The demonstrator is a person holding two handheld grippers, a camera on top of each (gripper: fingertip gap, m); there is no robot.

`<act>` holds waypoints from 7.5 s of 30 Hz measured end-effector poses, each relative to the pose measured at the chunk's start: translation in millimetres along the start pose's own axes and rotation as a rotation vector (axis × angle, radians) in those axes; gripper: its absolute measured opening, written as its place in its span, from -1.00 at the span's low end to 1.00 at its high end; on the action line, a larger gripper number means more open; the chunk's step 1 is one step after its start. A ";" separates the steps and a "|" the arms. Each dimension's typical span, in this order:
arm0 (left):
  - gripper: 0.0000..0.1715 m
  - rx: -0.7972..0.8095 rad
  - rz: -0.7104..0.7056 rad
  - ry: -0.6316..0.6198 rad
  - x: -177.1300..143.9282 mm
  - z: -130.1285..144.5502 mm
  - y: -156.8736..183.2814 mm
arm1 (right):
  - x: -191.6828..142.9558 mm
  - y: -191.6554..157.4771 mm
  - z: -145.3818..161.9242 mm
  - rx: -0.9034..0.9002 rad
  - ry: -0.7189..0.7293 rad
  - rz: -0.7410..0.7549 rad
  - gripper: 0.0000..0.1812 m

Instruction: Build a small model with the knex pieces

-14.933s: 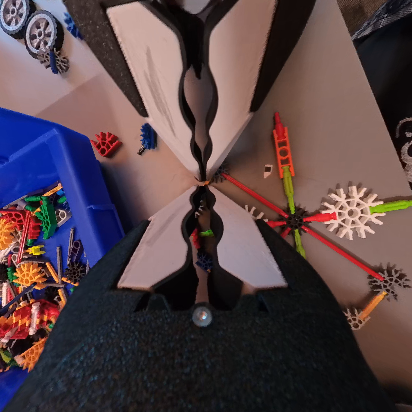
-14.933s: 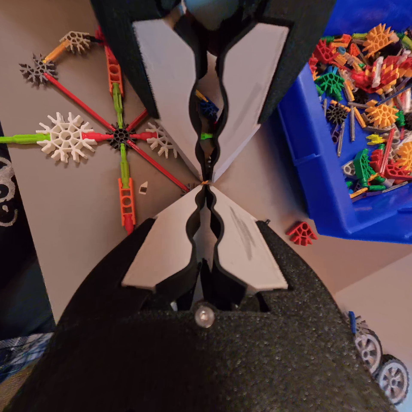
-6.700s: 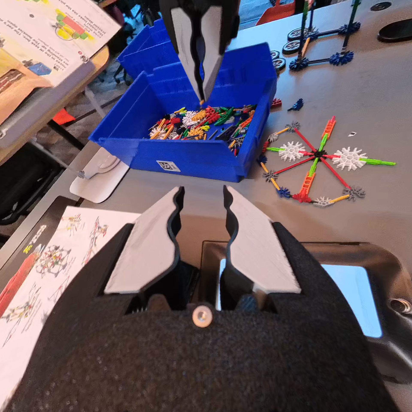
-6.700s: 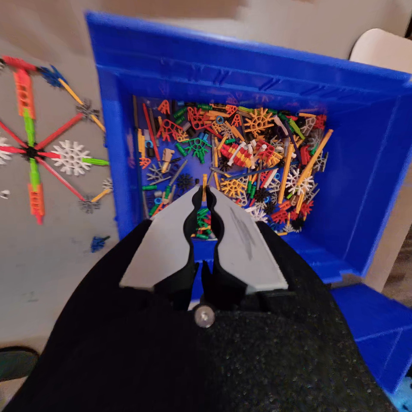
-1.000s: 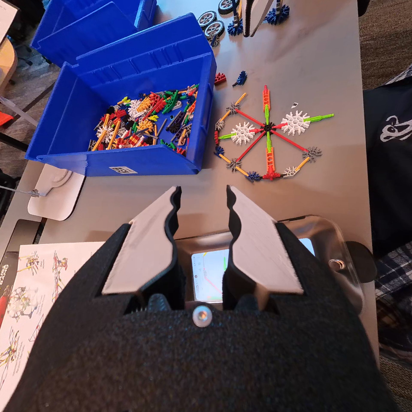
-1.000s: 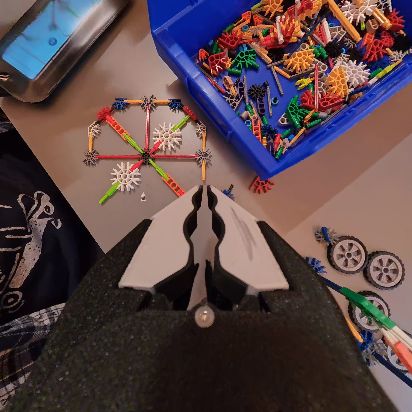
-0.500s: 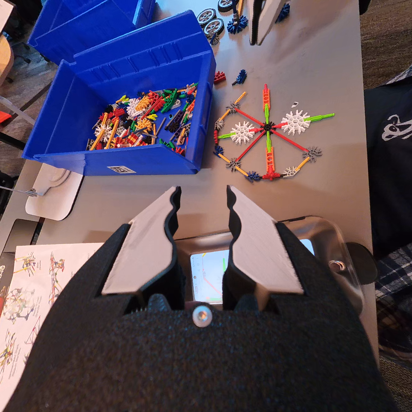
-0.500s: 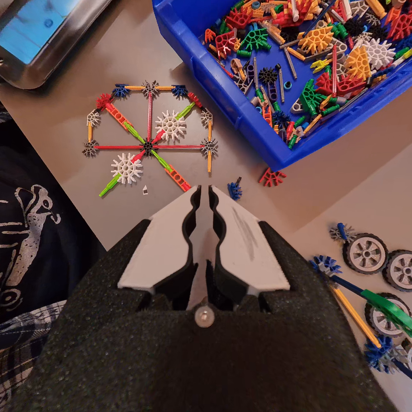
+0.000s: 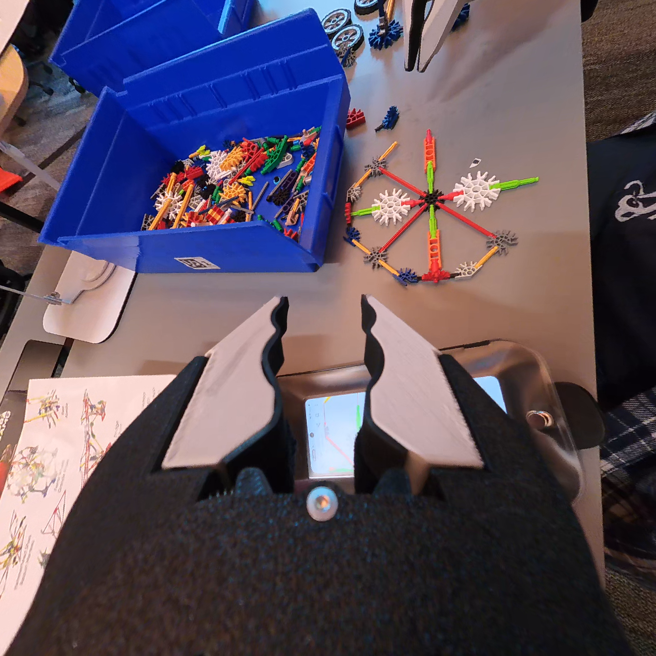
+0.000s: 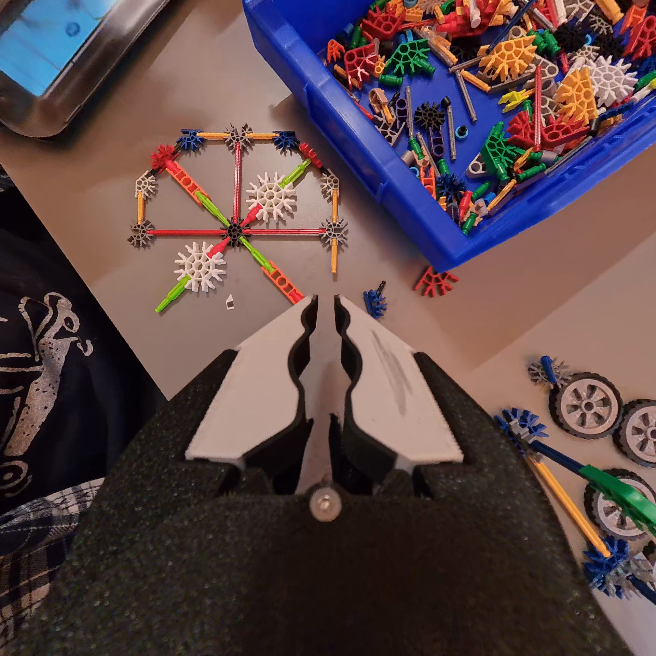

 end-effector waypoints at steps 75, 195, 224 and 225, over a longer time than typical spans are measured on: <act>0.58 -0.173 0.250 -0.099 15.6 75.3 45.5 | 7.5 -2.3 5.3 0.007 0.034 -0.016 -0.88; 0.50 -0.091 0.114 0.139 -14.8 17.0 43.8 | -12.8 11.8 -73.7 -0.243 0.086 0.118 -0.71; 0.43 -0.114 0.158 0.274 23.4 -13.6 16.8 | 79.4 98.1 -87.5 -0.557 -0.526 -0.212 -0.77; 0.43 -0.112 0.156 0.279 25.2 -15.6 15.5 | 80.3 98.8 -84.4 -0.567 -0.553 -0.214 -0.77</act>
Point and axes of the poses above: each gripper's, where its closed fingertips meet, x out along the fingers, z out of its underside, y = z × x across the jaws, the point moved 4 cm from there along -x, back along the fingers, and after that the axes turned 14 degrees about -x, right-handed, at the moved point
